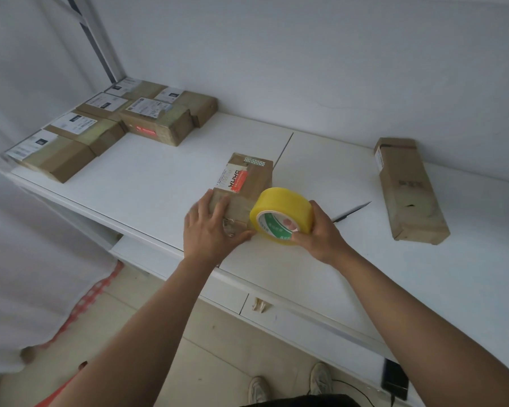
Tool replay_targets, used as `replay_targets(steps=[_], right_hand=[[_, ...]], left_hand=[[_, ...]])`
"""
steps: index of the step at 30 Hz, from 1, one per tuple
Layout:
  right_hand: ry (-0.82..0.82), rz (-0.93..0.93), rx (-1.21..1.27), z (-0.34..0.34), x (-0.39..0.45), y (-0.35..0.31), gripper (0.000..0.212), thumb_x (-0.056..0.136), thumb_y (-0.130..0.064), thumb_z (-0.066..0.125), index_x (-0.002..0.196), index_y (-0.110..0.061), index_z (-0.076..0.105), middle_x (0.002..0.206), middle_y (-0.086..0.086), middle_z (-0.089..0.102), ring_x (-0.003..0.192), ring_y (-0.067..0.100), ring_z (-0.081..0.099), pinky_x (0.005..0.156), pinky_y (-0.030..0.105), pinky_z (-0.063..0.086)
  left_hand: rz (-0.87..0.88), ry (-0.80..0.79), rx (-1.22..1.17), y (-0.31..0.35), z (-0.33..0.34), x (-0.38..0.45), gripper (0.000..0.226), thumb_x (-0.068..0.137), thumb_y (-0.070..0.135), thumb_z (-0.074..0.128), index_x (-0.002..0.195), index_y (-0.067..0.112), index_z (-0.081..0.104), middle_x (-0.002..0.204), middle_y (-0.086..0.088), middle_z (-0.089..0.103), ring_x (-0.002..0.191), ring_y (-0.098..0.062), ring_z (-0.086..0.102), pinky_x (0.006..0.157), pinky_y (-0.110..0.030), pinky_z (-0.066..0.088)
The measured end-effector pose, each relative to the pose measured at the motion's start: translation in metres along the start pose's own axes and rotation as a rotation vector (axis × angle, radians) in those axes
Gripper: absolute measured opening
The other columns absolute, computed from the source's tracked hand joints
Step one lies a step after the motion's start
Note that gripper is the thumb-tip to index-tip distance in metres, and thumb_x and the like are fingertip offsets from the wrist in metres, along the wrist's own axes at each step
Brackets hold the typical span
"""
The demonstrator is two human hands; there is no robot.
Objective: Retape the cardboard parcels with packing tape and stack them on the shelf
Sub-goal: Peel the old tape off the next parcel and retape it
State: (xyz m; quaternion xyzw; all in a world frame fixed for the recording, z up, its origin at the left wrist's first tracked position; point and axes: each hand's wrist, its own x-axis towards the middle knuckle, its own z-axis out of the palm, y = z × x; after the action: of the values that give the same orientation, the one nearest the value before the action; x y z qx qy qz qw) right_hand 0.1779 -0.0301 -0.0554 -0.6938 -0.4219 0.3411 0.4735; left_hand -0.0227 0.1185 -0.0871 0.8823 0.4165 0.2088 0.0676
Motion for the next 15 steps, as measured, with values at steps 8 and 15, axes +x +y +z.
replay_targets(steps=[8,15], right_hand=[[-0.011,0.018,-0.022,-0.001,0.002,0.005,0.038,0.066,-0.027,0.067,0.093,-0.032,0.042,0.091,-0.004,0.056,0.071,-0.009,0.056,0.054,0.009,0.042],[-0.017,0.068,-0.003,0.004,0.002,0.020,0.045,0.063,-0.027,0.072,0.099,-0.029,0.046,0.093,-0.006,0.057,0.074,-0.008,0.057,0.058,0.010,0.044]], left_hand=[[0.317,-0.099,0.164,-0.006,-0.006,0.012,0.096,0.079,0.078,0.048,0.155,0.024,0.028,0.157,-0.021,0.032,0.146,-0.041,0.030,0.115,-0.053,0.031],[0.361,-0.102,0.167,-0.009,-0.006,0.013,0.082,0.082,0.071,0.051,0.152,0.032,0.037,0.159,0.001,0.035,0.141,-0.047,0.035,0.108,-0.059,0.039]])
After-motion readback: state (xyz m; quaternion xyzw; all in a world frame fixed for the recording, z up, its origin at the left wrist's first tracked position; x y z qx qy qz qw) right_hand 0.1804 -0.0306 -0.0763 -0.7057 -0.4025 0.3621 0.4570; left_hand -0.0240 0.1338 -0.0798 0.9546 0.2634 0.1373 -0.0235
